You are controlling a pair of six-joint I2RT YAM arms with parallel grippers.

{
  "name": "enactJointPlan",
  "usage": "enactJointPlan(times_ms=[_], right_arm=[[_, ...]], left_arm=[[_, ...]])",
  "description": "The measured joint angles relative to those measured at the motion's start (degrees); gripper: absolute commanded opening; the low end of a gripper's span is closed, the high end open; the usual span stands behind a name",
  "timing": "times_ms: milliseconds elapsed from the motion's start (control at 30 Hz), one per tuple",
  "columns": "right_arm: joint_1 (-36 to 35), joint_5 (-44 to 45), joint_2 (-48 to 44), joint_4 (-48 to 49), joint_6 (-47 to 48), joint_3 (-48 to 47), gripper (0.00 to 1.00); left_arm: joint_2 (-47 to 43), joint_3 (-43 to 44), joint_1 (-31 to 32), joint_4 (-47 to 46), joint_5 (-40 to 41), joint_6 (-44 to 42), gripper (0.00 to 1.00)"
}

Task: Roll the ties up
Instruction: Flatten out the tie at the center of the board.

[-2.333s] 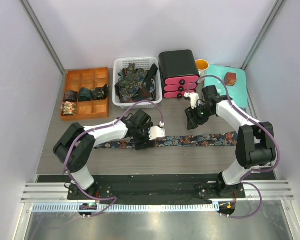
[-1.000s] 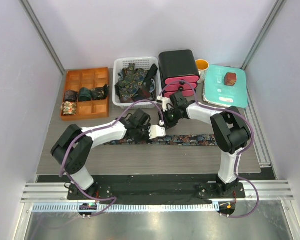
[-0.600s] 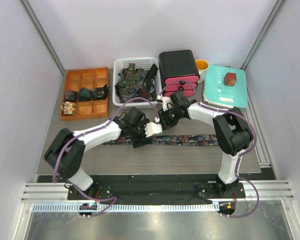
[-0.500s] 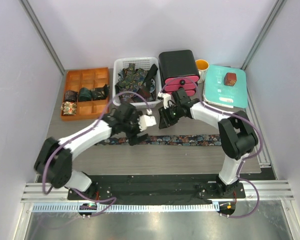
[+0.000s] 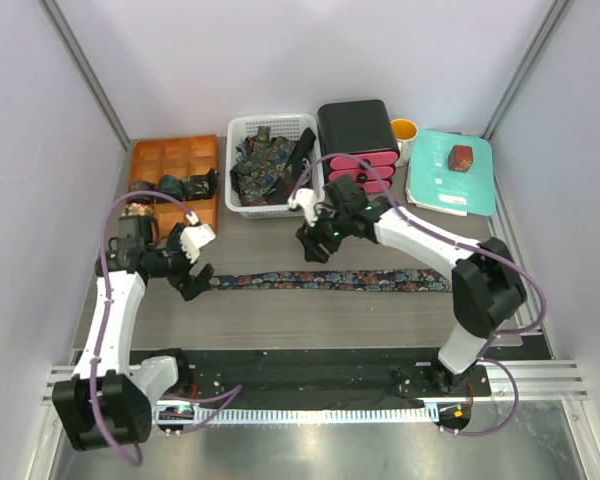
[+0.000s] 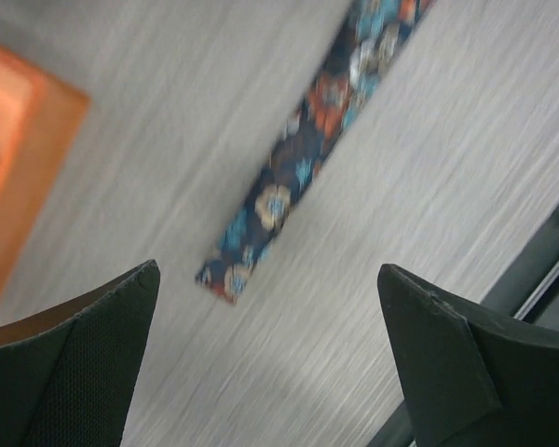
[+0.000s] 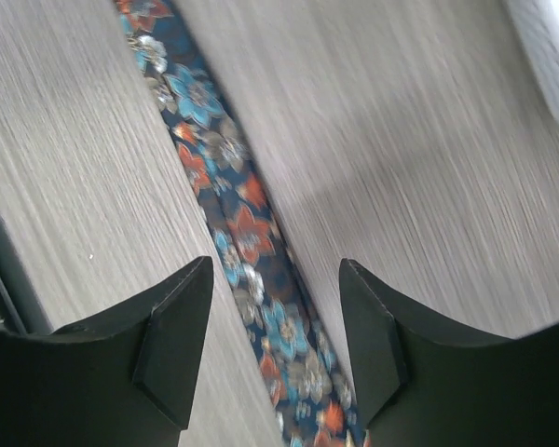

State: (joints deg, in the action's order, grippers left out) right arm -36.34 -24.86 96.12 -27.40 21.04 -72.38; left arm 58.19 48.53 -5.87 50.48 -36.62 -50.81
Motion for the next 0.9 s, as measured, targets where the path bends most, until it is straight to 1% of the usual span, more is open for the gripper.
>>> enactJointPlan(times_ms=[133,167,267,300,367,467,633,800,900], right_arm=[[-5.9,3.2,5.5,-0.1,3.5,-3.5,0.58],[-7.4,4.0,7.0,-0.2,4.2,-4.4,0.57],[-10.0,4.3,10.3,-0.5,5.3,-6.6,0.49],[-10.5,4.4,11.4,-0.5,5.6,-7.5,0.44],[-11.0,4.4,13.2,-0.3,5.8,-9.3,0.39],[-11.0,4.3,14.8,1.2,5.3,-10.6,0.36],[-11.2,4.2,15.0,4.6,3.3,-10.4,0.36],[-11.6,3.7,15.0,7.0,2.3,-9.4,0.36],[-11.9,3.5,15.0,7.4,2.3,-9.1,0.36]], left_arm=[[6.9,0.1,-8.7,5.6,-1.7,-12.0,0.89],[9.6,0.6,-10.6,6.7,-2.0,-15.3,0.88],[18.4,4.0,-15.8,12.3,-2.9,-26.7,0.89],[21.0,5.2,-17.0,13.9,-3.1,-30.2,0.89],[24.7,6.9,-18.4,15.6,-3.5,-35.5,0.89],[27.2,7.1,-18.9,16.6,-3.8,-42.6,0.89],[27.3,5.0,-18.9,15.2,-5.0,-48.7,0.86],[30.6,4.5,-18.8,12.6,-5.0,-50.8,0.81],[33.5,4.5,-18.6,10.7,-5.0,-51.7,0.79]])
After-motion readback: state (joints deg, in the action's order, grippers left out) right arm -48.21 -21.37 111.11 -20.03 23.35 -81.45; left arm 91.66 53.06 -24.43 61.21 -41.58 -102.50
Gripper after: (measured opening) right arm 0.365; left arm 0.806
